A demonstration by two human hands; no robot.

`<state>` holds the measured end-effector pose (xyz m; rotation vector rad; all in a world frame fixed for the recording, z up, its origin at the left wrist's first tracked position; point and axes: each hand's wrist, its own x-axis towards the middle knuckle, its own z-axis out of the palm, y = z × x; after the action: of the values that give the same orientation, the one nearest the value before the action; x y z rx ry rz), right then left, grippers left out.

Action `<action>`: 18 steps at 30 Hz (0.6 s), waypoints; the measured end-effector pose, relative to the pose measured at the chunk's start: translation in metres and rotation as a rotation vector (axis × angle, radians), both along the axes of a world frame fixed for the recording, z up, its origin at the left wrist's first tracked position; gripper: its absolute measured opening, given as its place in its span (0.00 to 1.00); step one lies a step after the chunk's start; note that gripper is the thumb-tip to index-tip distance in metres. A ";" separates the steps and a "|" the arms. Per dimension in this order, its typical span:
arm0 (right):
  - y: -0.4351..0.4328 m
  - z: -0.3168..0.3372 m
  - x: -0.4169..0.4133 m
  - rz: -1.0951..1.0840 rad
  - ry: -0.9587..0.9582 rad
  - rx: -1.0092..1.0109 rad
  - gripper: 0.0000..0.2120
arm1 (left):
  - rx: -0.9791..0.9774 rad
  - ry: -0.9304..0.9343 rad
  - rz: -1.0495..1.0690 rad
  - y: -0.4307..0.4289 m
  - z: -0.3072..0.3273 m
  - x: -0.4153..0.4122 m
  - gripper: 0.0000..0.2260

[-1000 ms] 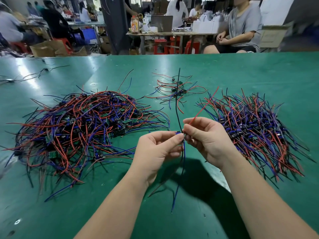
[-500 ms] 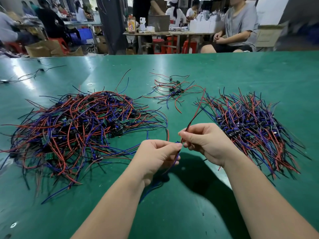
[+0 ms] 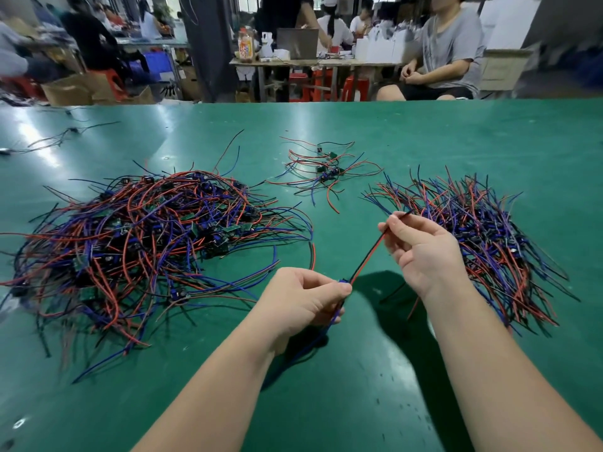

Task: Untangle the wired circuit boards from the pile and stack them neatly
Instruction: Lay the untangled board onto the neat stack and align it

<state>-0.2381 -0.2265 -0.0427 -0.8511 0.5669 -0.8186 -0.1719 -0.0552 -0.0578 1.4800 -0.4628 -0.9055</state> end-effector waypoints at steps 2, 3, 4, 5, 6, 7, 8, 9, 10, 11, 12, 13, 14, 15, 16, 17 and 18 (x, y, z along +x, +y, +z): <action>-0.001 -0.001 0.000 -0.070 0.011 0.014 0.07 | 0.002 0.003 -0.016 -0.001 -0.001 -0.001 0.08; -0.002 -0.001 0.000 -0.101 0.021 0.022 0.07 | 0.003 0.004 -0.020 -0.001 -0.001 0.000 0.07; -0.003 -0.001 -0.001 -0.120 0.033 0.029 0.06 | 0.005 0.000 -0.023 -0.001 -0.002 0.000 0.07; -0.004 -0.001 -0.001 -0.125 0.044 0.035 0.05 | 0.009 -0.013 -0.025 0.000 -0.002 0.000 0.07; -0.004 -0.001 -0.002 -0.120 0.055 0.039 0.05 | 0.016 -0.036 -0.025 0.000 -0.003 0.001 0.07; -0.005 -0.001 -0.002 -0.113 0.067 0.047 0.06 | 0.025 -0.067 -0.023 0.001 -0.003 0.001 0.07; -0.006 -0.002 -0.003 -0.106 0.083 0.058 0.07 | 0.033 -0.099 -0.017 0.001 -0.004 0.001 0.06; -0.006 -0.002 -0.003 -0.104 0.105 0.071 0.08 | 0.040 -0.125 -0.010 0.001 -0.004 0.001 0.06; -0.006 -0.002 -0.003 -0.107 0.128 0.087 0.09 | 0.050 -0.145 -0.004 0.001 -0.005 0.001 0.06; -0.007 -0.002 -0.002 -0.115 0.154 0.107 0.09 | 0.059 -0.162 -0.004 0.000 -0.006 0.001 0.06; -0.009 -0.003 -0.002 -0.121 0.181 0.127 0.10 | 0.068 -0.176 -0.010 -0.001 -0.006 0.002 0.06; -0.010 -0.004 -0.002 -0.122 0.210 0.141 0.10 | 0.074 -0.184 -0.020 -0.001 -0.007 0.002 0.06; -0.011 -0.005 -0.001 -0.119 0.235 0.147 0.11 | 0.080 -0.188 -0.033 -0.001 -0.007 0.001 0.06; -0.012 -0.006 -0.001 -0.116 0.250 0.144 0.11 | 0.083 -0.187 -0.048 -0.001 -0.008 0.001 0.06; -0.013 -0.007 -0.001 -0.112 0.251 0.135 0.12 | 0.082 -0.180 -0.062 0.000 -0.007 0.001 0.06; -0.013 -0.007 -0.001 -0.106 0.230 0.126 0.13 | 0.072 -0.162 -0.069 0.001 -0.007 0.002 0.06; -0.013 -0.007 -0.001 -0.097 0.187 0.125 0.15 | 0.050 -0.134 -0.062 0.002 -0.005 0.002 0.06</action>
<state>-0.2392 -0.2393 -0.0495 -0.7940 0.8210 -0.7875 -0.1698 -0.0532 -0.0632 1.5854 -0.5905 -0.8753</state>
